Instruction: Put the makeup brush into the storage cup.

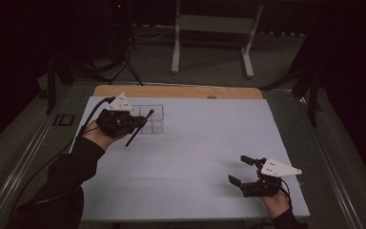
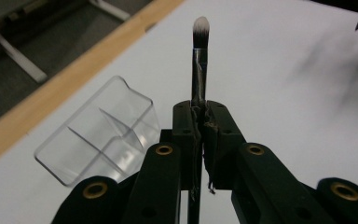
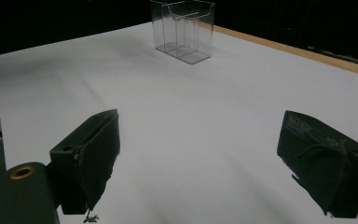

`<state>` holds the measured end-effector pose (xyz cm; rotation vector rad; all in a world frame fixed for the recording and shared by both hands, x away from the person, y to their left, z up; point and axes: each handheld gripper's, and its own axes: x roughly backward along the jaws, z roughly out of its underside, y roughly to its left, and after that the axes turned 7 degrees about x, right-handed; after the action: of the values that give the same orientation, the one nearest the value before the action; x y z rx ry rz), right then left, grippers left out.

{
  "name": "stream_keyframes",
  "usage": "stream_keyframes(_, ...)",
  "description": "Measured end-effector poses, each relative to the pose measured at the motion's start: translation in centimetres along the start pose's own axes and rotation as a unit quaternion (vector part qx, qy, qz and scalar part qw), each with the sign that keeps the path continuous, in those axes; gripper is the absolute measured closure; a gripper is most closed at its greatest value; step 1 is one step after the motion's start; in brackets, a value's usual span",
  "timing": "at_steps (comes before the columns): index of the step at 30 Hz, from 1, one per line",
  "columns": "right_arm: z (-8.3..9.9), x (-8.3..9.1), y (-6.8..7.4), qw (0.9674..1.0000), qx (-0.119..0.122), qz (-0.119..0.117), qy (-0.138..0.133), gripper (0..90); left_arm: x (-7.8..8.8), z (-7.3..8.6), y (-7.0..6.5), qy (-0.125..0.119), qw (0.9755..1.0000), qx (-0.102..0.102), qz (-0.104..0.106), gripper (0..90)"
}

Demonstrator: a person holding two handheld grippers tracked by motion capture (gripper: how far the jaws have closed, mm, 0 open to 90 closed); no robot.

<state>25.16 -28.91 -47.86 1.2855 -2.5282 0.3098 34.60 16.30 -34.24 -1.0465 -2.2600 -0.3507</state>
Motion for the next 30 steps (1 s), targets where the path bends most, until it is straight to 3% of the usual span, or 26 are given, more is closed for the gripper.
stream_keyframes(6, 0.0, 0.0, 0.0, 1.0, 0.0, 0.0, 0.0, 13.0, 0.7, -0.2, -0.4, -0.037, 0.9993, 0.007, 0.003, 85.3)
stream_keyframes(11, 0.0, 0.0, 0.0, 1.0, 0.001, 0.0, 0.0, 13.0, 1.1, -0.2, -0.4, -0.076, 0.9967, 0.025, -0.015, 85.3)
stream_keyframes(15, 0.0, -0.1, 0.0, 1.0, 0.001, -0.001, 0.001, 13.0, 1.5, -0.3, -0.7, -0.103, 0.9938, 0.022, -0.034, 85.3)
stream_keyframes(20, 0.0, -0.1, 0.0, 1.0, 0.002, -0.002, 0.001, 13.0, 1.5, -0.5, -0.6, -0.114, 0.9926, 0.028, -0.03, 85.2)
stream_keyframes(25, -0.1, -0.2, 0.0, 1.0, 0.002, -0.002, 0.0, 13.0, 1.5, -0.5, -0.4, -0.142, 0.9881, 0.046, -0.039, 85.2)
stream_keyframes(27, -0.1, -0.2, 0.0, 1.0, 0.003, -0.002, 0.0, 13.0, 1.5, -0.5, -0.4, -0.142, 0.9881, 0.046, -0.039, 85.2)
stream_keyframes(28, -0.1, -0.2, 0.0, 1.0, 0.004, -0.003, 0.0, 13.0, 1.6, -0.5, -0.2, -0.165, 0.9831, 0.059, -0.053, 85.3)
stream_keyframes(30, -0.1, -0.2, -0.1, 1.0, 0.003, -0.004, -0.002, 13.0, 1.8, -0.6, 0.0, -0.183, 0.9793, 0.067, -0.055, 85.3)
